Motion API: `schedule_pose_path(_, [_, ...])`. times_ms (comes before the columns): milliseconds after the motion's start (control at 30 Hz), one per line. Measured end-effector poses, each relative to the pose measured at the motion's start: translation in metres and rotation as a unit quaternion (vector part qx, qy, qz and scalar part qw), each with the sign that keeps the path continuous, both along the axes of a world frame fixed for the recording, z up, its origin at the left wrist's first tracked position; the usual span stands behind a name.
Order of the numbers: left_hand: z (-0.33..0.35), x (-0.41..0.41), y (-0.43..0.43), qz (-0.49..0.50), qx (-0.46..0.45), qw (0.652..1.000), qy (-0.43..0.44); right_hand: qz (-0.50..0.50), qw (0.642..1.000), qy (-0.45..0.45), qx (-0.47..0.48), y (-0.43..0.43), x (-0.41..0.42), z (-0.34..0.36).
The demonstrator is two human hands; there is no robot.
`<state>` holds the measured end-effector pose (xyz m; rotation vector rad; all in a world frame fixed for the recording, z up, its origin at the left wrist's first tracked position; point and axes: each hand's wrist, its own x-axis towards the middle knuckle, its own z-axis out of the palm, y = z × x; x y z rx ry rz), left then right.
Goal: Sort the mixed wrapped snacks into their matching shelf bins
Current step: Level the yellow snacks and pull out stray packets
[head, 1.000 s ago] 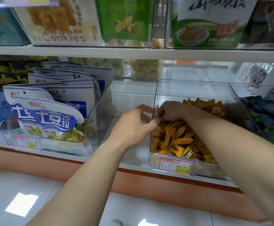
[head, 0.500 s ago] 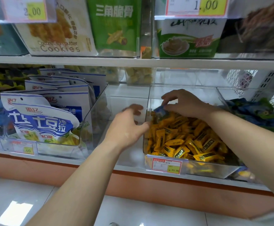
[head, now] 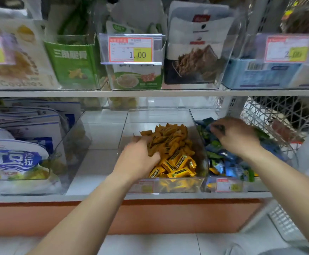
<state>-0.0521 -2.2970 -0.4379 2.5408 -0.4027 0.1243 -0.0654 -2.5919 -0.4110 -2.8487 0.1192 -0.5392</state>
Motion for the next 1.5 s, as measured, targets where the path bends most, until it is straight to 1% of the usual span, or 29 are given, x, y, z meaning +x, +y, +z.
schedule_pose_path(33, [-0.007, 0.003, -0.005, 0.008, 0.042, 0.999, 0.032, -0.009, 0.999, 0.042, -0.003, 0.0, -0.002, 0.0])
schedule_pose_path(67, [-0.014, 0.006, -0.008, 0.018, 0.086, 0.994, 0.064, -0.017, 0.998, 0.055, -0.016, 0.002, -0.004, 0.0])
schedule_pose_path(133, [-0.024, 0.012, -0.01, 0.029, 0.14, 0.981, 0.13, -0.027, 0.998, 0.015, -0.057, 0.012, -0.009, 0.006])
schedule_pose_path(200, [-0.03, 0.018, -0.012, 0.012, 0.163, 0.969, 0.185, 0.016, 0.998, -0.024, -0.057, 0.027, -0.013, 0.012])
schedule_pose_path(267, [-0.034, 0.024, -0.014, -0.016, 0.18, 0.962, 0.206, 0.1, 0.995, -0.015, -0.025, 0.049, -0.018, 0.014])
schedule_pose_path(300, [-0.035, 0.028, -0.015, -0.025, 0.179, 0.964, 0.196, 0.141, 0.99, 0.003, -0.016, 0.059, -0.019, 0.012])
schedule_pose_path(367, [-0.037, 0.038, -0.015, -0.032, 0.18, 0.973, 0.145, 0.204, 0.978, 0.053, 0.007, 0.078, -0.018, 0.004])
schedule_pose_path(467, [-0.035, 0.051, -0.015, -0.018, 0.196, 0.977, 0.084, 0.249, 0.955, 0.154, 0.047, 0.098, -0.009, -0.012])
schedule_pose_path(533, [-0.026, 0.056, -0.018, -0.005, 0.21, 0.977, 0.041, 0.261, 0.932, 0.249, 0.039, 0.108, 0.002, -0.023])
schedule_pose_path(600, [-0.011, 0.055, -0.017, 0.008, 0.215, 0.976, -0.035, 0.273, 0.909, 0.316, -0.003, 0.115, 0.016, -0.031])
schedule_pose_path(667, [0.005, 0.048, -0.007, 0.016, 0.179, 0.977, -0.117, 0.281, 0.894, 0.349, -0.012, 0.121, 0.032, -0.036])
schedule_pose_path(733, [0.013, 0.039, 0.011, 0.022, 0.113, 0.979, -0.166, 0.287, 0.885, 0.364, -0.046, 0.13, 0.048, -0.043])
schedule_pose_path(767, [0.014, 0.035, 0.022, 0.024, 0.09, 0.982, -0.167, 0.281, 0.881, 0.37, -0.091, 0.135, 0.056, -0.047])
schedule_pose_path(833, [0.012, 0.029, 0.043, 0.042, 0.067, 0.988, -0.131, 0.26, 0.874, 0.359, -0.199, 0.147, 0.07, -0.053])
schedule_pose_path(867, [0.011, 0.029, 0.054, 0.06, 0.056, 0.991, -0.105, 0.255, 0.872, 0.345, -0.238, 0.151, 0.077, -0.054])
schedule_pose_path(900, [0.01, 0.028, 0.063, 0.076, 0.041, 0.993, -0.077, 0.253, 0.874, 0.326, -0.256, 0.155, 0.084, -0.053])
schedule_pose_path(967, [0.006, 0.027, 0.077, 0.086, 0.012, 0.996, -0.011, 0.243, 0.893, 0.287, -0.247, 0.157, 0.097, -0.047])
schedule_pose_path(1000, [0.003, 0.026, 0.081, 0.075, 0.011, 0.997, 0.021, 0.232, 0.907, 0.263, -0.233, 0.156, 0.102, -0.042])
schedule_pose_path(1100, [-0.004, 0.02, 0.084, 0.02, 0.041, 0.996, 0.074, 0.189, 0.946, 0.168, -0.2, 0.147, 0.108, -0.031])
schedule_pose_path(1167, [-0.005, 0.02, 0.086, 0.001, 0.033, 0.996, 0.083, 0.201, 0.966, 0.126, -0.1, 0.142, 0.103, -0.026])
schedule_pose_path(1200, [-0.004, 0.021, 0.087, -0.005, 0.026, 0.996, 0.083, 0.227, 0.965, 0.124, -0.039, 0.142, 0.099, -0.025])
schedule_pose_path(1233, [-0.004, 0.021, 0.088, -0.008, 0.021, 0.996, 0.083, 0.267, 0.953, 0.144, 0.003, 0.145, 0.093, -0.025])
schedule_pose_path(1267, [-0.004, 0.022, 0.089, -0.011, 0.016, 0.996, 0.082, 0.317, 0.93, 0.183, 0.019, 0.15, 0.087, -0.028])
schedule_pose_path(1300, [-0.004, 0.022, 0.09, -0.014, 0.01, 0.997, 0.081, 0.366, 0.903, 0.226, 0.01, 0.157, 0.081, -0.033])
schedule_pose_path(1333, [-0.005, 0.022, 0.09, -0.015, 0.004, 0.997, 0.081, 0.402, 0.877, 0.262, -0.022, 0.165, 0.078, -0.042])
schedule_pose_path(1367, [-0.005, 0.022, 0.089, -0.017, 0.002, 0.997, 0.079, 0.416, 0.86, 0.286, -0.066, 0.172, 0.076, -0.051])
schedule_pose_path(1400, [-0.006, 0.023, 0.089, -0.018, 0.002, 0.997, 0.076, 0.412, 0.854, 0.298, -0.106, 0.178, 0.078, -0.06])
schedule_pose_path(1433, [-0.007, 0.023, 0.089, -0.019, 0.003, 0.997, 0.073, 0.399, 0.856, 0.301, -0.136, 0.182, 0.081, -0.067])
schedule_pose_path(1500, [-0.007, 0.022, 0.089, -0.022, -0.001, 0.997, 0.073, 0.376, 0.87, 0.276, -0.159, 0.186, 0.087, -0.075])
